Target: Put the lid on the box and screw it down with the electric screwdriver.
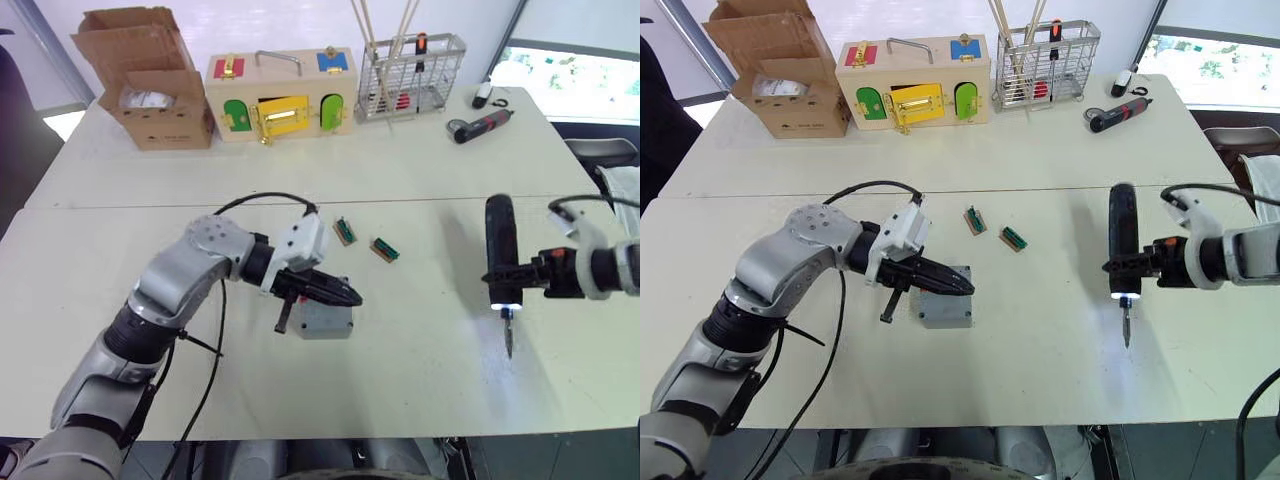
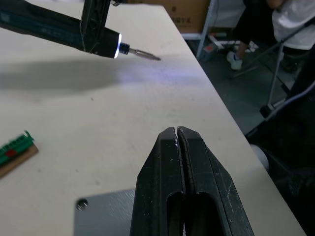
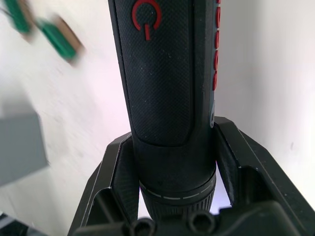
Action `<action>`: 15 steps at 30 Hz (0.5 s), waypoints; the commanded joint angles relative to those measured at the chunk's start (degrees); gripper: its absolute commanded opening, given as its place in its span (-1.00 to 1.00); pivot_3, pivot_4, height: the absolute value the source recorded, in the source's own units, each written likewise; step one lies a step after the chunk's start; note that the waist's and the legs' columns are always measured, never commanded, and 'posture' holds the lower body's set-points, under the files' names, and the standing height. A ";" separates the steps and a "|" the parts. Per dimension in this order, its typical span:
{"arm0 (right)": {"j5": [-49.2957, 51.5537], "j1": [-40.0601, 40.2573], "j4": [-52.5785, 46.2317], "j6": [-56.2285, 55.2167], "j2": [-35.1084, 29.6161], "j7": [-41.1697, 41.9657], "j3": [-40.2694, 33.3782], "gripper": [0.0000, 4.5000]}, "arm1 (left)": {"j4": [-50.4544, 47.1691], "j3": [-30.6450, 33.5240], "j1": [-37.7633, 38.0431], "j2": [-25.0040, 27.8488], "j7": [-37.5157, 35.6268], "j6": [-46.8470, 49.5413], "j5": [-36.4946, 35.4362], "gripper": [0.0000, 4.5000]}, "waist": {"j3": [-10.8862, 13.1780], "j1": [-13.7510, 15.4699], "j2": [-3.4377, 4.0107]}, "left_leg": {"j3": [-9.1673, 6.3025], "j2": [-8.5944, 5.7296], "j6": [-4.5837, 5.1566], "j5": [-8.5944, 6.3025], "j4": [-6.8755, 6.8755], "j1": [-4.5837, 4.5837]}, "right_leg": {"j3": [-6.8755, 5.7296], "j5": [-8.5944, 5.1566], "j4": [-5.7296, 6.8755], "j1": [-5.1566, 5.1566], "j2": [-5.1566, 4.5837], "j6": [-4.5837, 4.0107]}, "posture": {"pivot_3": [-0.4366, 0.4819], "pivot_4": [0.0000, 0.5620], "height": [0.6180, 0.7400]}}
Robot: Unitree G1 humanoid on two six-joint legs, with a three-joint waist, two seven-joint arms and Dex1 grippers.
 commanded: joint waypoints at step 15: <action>-10.78 -8.19 5.66 0.35 -0.34 7.10 12.57 0.47 | -7.44 0.57 4.16 3.96 3.73 -1.69 3.04 -1.00 | 0.00 0.31 0.00 | -0.02 -0.07 -0.01 0.00 0.10 -0.04 | -0.02 0.00 -0.04 0.02 -0.08 0.00 | -0.05 -0.47 1.00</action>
